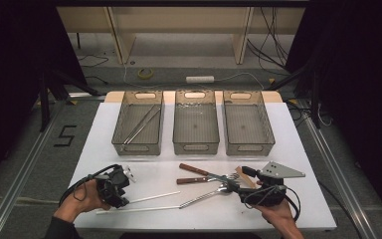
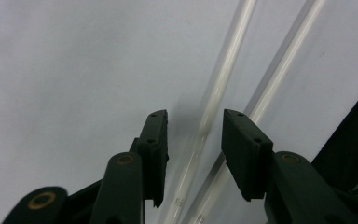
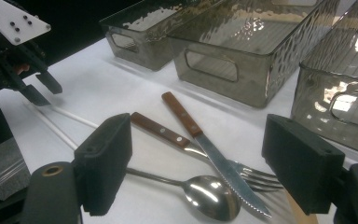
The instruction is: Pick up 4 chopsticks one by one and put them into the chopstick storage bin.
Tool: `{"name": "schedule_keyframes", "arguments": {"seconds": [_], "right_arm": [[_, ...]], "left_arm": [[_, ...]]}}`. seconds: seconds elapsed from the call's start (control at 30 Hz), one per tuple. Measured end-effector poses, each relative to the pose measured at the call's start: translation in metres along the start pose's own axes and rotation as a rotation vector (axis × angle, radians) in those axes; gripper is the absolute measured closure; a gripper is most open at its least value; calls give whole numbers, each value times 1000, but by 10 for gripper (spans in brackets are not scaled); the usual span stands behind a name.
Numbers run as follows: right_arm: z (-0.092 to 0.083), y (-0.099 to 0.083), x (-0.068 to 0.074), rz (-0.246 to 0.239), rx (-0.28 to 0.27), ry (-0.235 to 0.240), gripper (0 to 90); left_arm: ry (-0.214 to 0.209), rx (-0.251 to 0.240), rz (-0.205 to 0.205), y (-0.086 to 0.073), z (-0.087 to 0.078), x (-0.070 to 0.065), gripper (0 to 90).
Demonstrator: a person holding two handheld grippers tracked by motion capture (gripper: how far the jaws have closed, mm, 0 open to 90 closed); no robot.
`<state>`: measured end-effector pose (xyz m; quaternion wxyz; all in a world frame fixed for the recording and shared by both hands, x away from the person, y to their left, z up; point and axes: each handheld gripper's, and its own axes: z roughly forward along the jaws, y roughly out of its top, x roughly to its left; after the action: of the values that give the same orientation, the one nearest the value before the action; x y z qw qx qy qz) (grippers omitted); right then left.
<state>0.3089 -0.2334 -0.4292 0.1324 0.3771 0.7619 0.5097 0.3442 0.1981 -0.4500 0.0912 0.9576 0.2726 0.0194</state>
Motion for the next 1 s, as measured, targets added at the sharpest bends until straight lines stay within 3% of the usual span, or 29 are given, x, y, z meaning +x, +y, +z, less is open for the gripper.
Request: {"name": "schedule_keyframes", "arguments": {"seconds": [0.7, 0.9, 1.0], "right_arm": [[0, 0, 1, 0, 3, 2, 253], [0, 0, 1, -1, 3, 2, 254], [0, 0, 1, -1, 6, 4, 254]], "left_arm": [[-10, 31, 43, -4, 10, -4, 758], [-4, 50, 88, -4, 11, -4, 773], [-10, 30, 108, -5, 12, -4, 781]]}}
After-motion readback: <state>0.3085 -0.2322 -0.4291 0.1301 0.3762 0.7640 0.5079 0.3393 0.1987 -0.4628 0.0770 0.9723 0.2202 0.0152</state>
